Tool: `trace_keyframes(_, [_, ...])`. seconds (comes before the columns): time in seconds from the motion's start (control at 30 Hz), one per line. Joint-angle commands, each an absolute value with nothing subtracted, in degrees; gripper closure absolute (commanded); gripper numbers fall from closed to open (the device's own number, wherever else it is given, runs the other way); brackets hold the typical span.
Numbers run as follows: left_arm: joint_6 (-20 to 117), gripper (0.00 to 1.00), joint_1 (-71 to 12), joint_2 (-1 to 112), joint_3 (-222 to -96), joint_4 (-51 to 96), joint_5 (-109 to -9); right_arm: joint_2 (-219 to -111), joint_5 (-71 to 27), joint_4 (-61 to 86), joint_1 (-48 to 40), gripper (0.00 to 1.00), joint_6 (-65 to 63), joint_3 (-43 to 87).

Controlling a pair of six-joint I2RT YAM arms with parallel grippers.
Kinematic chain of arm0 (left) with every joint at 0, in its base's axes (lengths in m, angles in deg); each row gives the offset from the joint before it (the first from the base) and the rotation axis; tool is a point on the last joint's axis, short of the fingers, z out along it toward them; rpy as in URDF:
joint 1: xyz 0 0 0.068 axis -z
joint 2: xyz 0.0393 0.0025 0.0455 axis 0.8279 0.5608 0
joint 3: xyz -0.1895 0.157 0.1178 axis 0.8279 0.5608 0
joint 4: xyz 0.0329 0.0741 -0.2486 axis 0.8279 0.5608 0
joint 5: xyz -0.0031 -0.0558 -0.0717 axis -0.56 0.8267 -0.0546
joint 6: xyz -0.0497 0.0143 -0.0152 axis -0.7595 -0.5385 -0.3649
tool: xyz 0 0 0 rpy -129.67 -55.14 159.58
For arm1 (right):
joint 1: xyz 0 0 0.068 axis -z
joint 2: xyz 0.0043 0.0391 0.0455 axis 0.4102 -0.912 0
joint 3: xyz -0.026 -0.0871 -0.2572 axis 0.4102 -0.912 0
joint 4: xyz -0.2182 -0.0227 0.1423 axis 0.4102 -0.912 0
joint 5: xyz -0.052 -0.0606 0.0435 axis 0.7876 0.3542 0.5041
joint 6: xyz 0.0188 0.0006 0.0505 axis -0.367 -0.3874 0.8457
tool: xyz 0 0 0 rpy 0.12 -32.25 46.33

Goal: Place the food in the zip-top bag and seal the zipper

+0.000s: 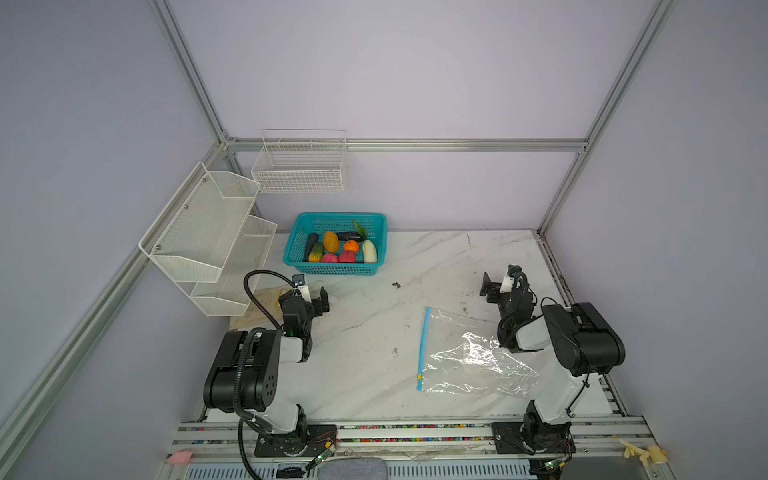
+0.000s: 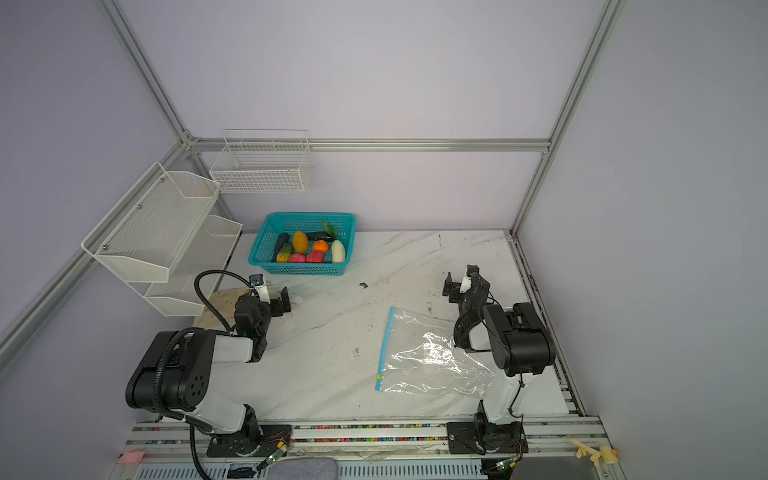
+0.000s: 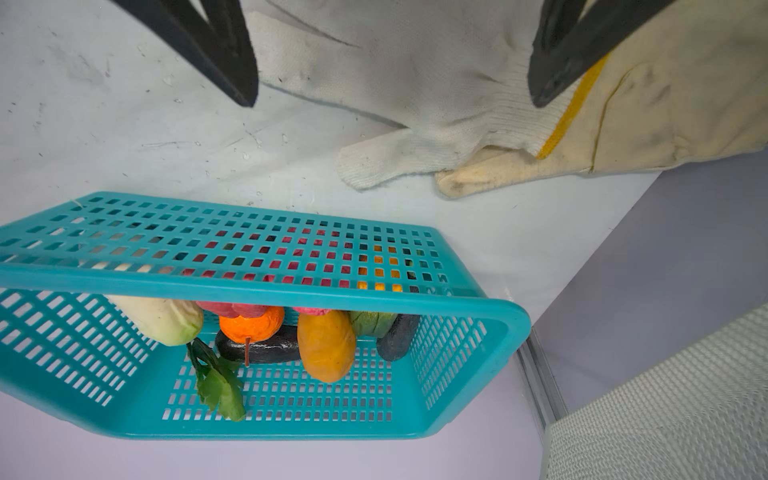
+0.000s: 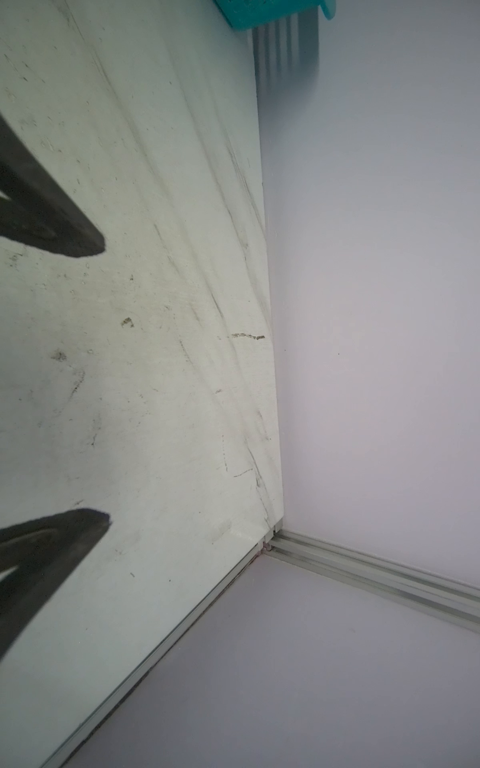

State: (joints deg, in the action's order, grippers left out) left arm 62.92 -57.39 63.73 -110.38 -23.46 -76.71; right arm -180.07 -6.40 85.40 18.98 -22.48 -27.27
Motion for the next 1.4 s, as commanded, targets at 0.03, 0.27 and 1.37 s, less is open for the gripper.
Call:
trace_keyframes(0.03, [63.7, 0.0, -57.7, 63.2, -108.8, -27.1, -76.9, -179.6, -6.7, 85.4, 19.2, 0.03, -22.7, -26.4])
trace_keyframes(0.27, [63.5, 0.0, -57.7, 63.1, -108.7, -27.2, -77.1, -179.3, -7.2, 85.6, 19.6, 0.03, -22.5, -26.7])
trace_keyframes(1.37, [53.9, 0.0, -46.1, 49.5, -133.5, 28.1, -84.7, -158.9, 4.1, 11.6, 6.7, 0.03, 4.8, -2.5])
